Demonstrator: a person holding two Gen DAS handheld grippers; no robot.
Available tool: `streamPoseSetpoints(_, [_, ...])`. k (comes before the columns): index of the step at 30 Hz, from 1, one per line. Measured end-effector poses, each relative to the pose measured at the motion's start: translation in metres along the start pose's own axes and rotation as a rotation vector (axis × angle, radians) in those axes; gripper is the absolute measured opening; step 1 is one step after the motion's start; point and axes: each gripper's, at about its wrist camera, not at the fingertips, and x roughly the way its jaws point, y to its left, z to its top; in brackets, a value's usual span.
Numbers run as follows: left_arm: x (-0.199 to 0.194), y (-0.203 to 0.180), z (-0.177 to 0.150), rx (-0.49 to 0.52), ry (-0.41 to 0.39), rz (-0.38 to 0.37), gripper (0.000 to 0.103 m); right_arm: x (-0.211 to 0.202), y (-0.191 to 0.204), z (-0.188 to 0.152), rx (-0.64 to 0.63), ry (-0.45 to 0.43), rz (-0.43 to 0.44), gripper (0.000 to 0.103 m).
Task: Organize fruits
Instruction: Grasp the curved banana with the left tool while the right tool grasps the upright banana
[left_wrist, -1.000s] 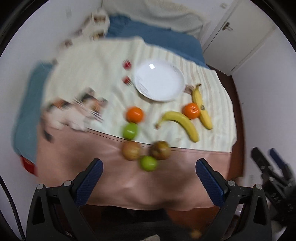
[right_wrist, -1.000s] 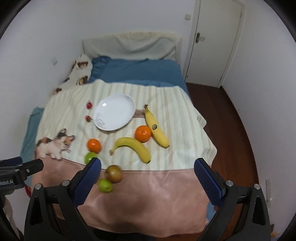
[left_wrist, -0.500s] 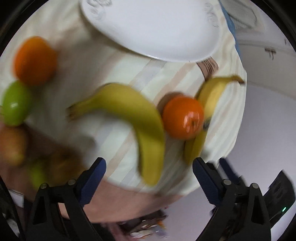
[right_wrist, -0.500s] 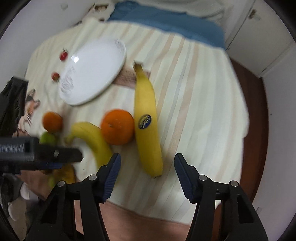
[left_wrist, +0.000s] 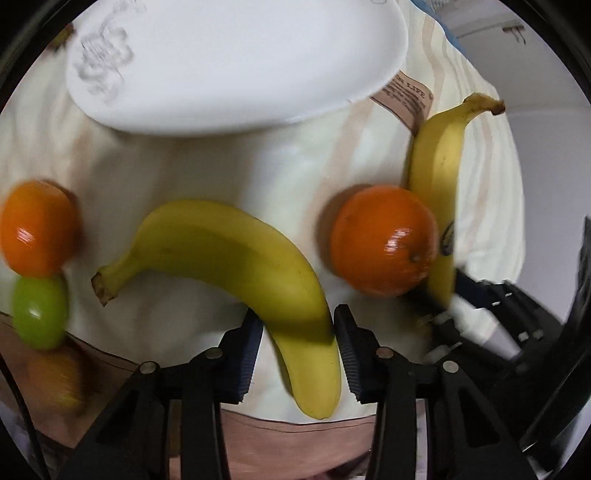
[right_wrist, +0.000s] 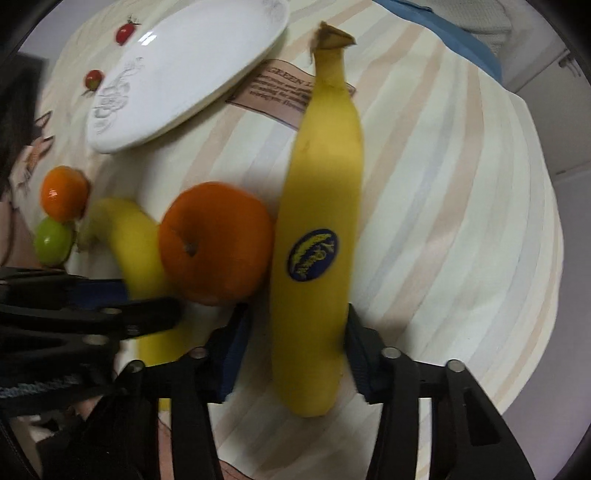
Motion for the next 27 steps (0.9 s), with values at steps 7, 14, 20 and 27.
streamPoseSetpoints(7, [-0.021, -0.006, -0.024, 0.124, -0.011, 0.115, 0.034, -0.005, -0.016, -0.052, 0.129, 0.053, 0.119, 0.038])
streamPoseSetpoints(14, [-0.014, 0.015, -0.040, 0.088, 0.037, 0.089, 0.047, 0.000, -0.029, -0.128, 0.254, 0.129, 0.223, 0.038])
streamPoseSetpoints(20, [-0.002, 0.032, -0.015, -0.032, 0.018, 0.077, 0.060, -0.020, -0.039, -0.118, 0.353, 0.025, 0.176, 0.046])
streamPoseSetpoints(27, [-0.029, -0.001, -0.025, 0.060, -0.065, 0.178, 0.040, -0.002, -0.027, -0.106, 0.383, -0.013, 0.089, 0.050])
